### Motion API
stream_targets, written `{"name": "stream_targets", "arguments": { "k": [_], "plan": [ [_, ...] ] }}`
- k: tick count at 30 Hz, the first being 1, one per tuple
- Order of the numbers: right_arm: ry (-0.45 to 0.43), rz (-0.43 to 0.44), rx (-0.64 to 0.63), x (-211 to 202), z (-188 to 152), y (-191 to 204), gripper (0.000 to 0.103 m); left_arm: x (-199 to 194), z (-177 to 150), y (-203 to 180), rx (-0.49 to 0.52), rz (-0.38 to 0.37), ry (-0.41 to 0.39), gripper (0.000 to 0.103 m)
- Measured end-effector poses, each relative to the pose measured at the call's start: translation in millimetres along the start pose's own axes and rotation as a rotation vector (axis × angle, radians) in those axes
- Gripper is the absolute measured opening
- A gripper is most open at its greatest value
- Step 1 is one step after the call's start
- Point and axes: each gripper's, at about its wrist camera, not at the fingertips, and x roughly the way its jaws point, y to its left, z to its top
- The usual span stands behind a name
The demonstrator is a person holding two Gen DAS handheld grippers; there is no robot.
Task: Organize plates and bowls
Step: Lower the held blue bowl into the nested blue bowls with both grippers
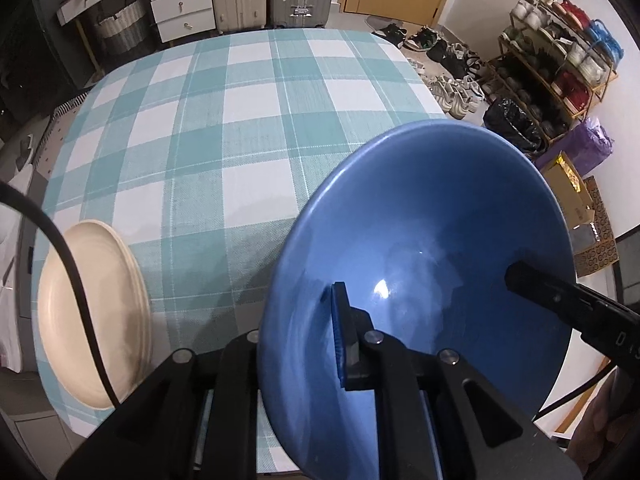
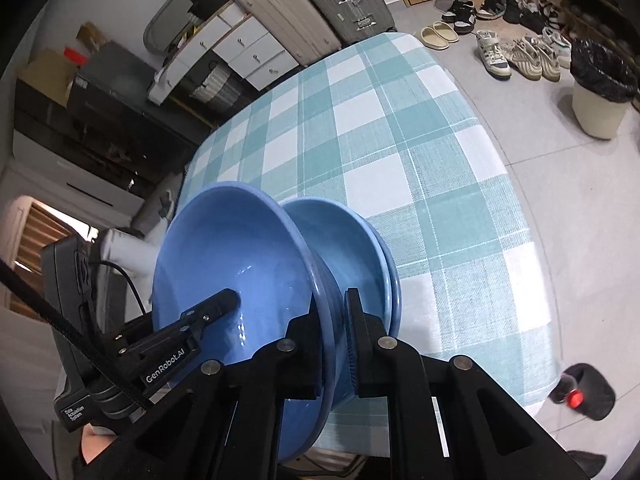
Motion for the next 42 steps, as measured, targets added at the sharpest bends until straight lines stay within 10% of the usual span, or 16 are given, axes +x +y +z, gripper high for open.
{"name": "stream_targets", "arguments": {
  "k": [42],
  "plan": [
    [-0.003, -0.167, -0.17, 16, -11, 21, 0.024, 12, -3, -12, 0.063, 0.022, -0.028, 0.027]
  ]
}}
